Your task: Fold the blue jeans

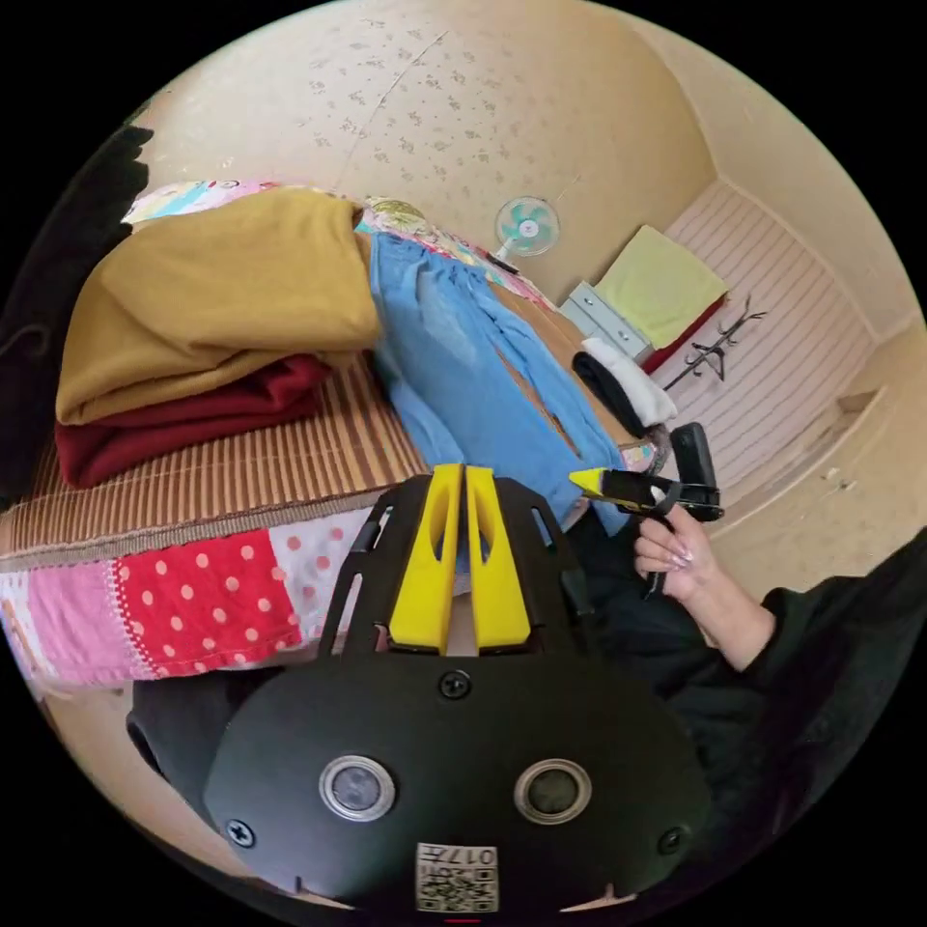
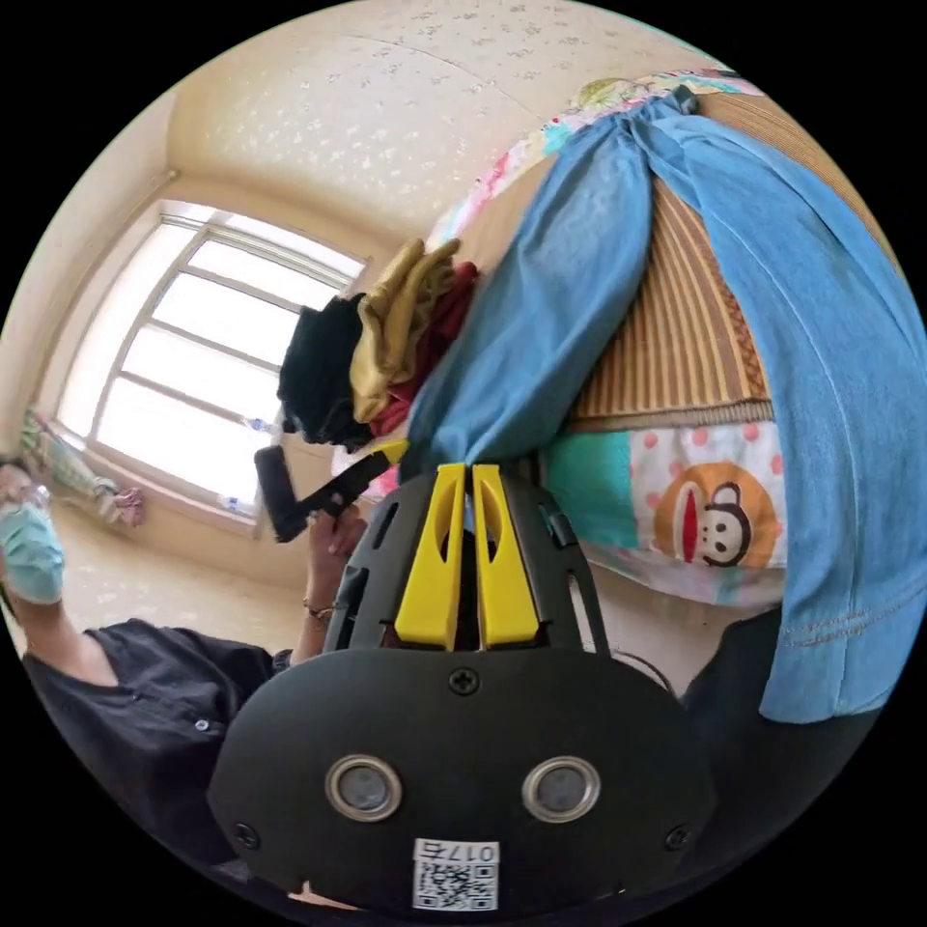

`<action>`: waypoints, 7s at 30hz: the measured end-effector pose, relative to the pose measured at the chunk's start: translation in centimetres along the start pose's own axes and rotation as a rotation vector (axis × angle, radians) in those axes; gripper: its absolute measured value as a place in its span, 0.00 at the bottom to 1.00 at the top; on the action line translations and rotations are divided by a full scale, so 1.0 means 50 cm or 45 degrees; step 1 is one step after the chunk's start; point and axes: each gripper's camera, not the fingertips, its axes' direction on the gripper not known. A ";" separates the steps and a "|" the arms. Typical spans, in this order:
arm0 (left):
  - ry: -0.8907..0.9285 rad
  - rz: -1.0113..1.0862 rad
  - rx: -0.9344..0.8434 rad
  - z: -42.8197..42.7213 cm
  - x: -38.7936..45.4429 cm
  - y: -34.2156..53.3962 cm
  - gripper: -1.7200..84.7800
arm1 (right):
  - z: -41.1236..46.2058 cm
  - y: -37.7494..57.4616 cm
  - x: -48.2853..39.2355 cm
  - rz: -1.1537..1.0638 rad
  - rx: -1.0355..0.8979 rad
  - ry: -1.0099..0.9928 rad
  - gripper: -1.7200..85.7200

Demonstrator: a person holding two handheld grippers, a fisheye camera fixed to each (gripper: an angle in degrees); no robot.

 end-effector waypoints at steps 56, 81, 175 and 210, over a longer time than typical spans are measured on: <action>-0.699 -0.022 -0.630 0.291 0.427 -0.016 0.01 | -0.022 0.021 -0.007 0.116 -0.272 0.422 0.04; -0.651 0.092 -0.832 0.360 0.476 -0.087 0.01 | -0.062 0.030 0.072 0.084 -0.382 0.296 0.04; 1.005 -0.211 -0.469 0.371 0.174 -0.116 0.01 | 0.000 -0.896 0.248 0.193 0.227 1.185 0.04; 0.027 -0.309 -0.352 0.241 0.036 -0.050 0.13 | 0.041 -0.144 -0.049 -0.046 0.008 0.709 0.14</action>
